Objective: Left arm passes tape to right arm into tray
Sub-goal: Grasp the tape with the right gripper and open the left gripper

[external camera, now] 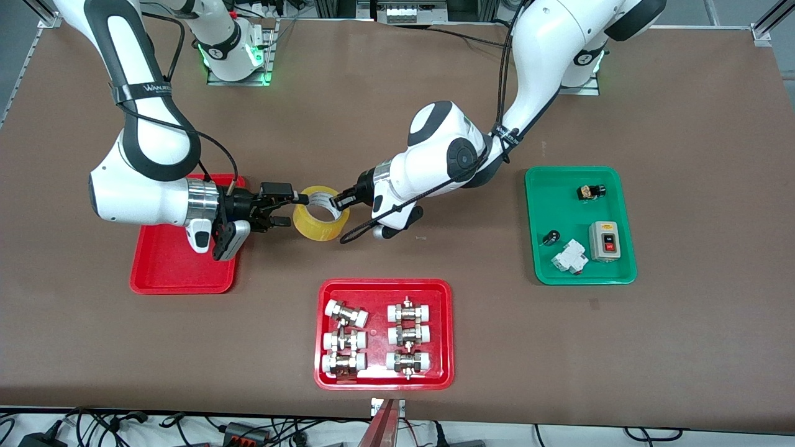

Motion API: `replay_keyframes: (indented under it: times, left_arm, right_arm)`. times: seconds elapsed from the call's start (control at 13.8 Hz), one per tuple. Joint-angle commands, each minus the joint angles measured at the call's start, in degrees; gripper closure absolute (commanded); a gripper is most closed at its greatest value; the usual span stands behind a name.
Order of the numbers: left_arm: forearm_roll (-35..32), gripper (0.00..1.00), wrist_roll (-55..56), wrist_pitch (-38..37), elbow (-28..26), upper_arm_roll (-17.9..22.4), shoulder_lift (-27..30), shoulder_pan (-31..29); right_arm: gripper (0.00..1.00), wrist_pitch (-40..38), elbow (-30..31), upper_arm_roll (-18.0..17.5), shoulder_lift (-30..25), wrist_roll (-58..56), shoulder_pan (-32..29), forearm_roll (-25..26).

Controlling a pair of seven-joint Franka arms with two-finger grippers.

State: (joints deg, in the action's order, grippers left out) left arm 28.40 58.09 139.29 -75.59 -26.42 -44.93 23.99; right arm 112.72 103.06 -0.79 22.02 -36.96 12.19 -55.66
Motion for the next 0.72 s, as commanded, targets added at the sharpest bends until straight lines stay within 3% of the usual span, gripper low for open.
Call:
replay_keyframes:
  times: [0.0, 0.14, 0.29, 0.43, 0.51, 0.58, 0.65]
  left_arm:
    - [1.5, 0.99, -0.4, 0.0, 1.9, 0.0, -0.6, 0.5]
    - [1.3, 0.99, -0.4, 0.0, 1.9, 0.0, -0.6, 0.6]
    - [1.3, 0.99, -0.4, 0.0, 1.9, 0.0, -0.6, 0.5]
    - [1.3, 0.99, -0.4, -0.1, 1.9, 0.0, -0.6, 0.5]
    - [1.2, 0.89, -0.3, -0.1, 1.9, 0.0, -0.6, 0.5]
    - [0.8, 0.32, -0.3, -0.2, 1.9, 0.4, -0.3, 0.3]
    - [-0.3, 0.00, -0.6, -0.3, 1.9, 0.6, 0.3, 0.1]
  right_arm:
    - [0.44, 1.1, 0.6, 0.2, -0.5, -1.5, 0.6, -1.6]
    - [0.72, 2.1, 0.6, 0.2, -0.7, -1.5, 0.8, -1.6]
    - [0.89, 2.6, 0.5, 0.2, -0.7, -1.5, 1.2, -1.6]
    - [0.91, 2.8, 0.5, 0.2, -0.7, -1.5, 1.2, -1.6]
    - [0.91, 2.8, 0.4, 0.2, -0.7, -1.5, 1.2, -1.6]
    - [0.91, 2.8, 0.4, 0.2, -0.7, -1.5, 1.2, -1.6]
    - [0.91, 2.6, 0.3, 0.2, -0.7, -1.4, 1.1, -1.6]
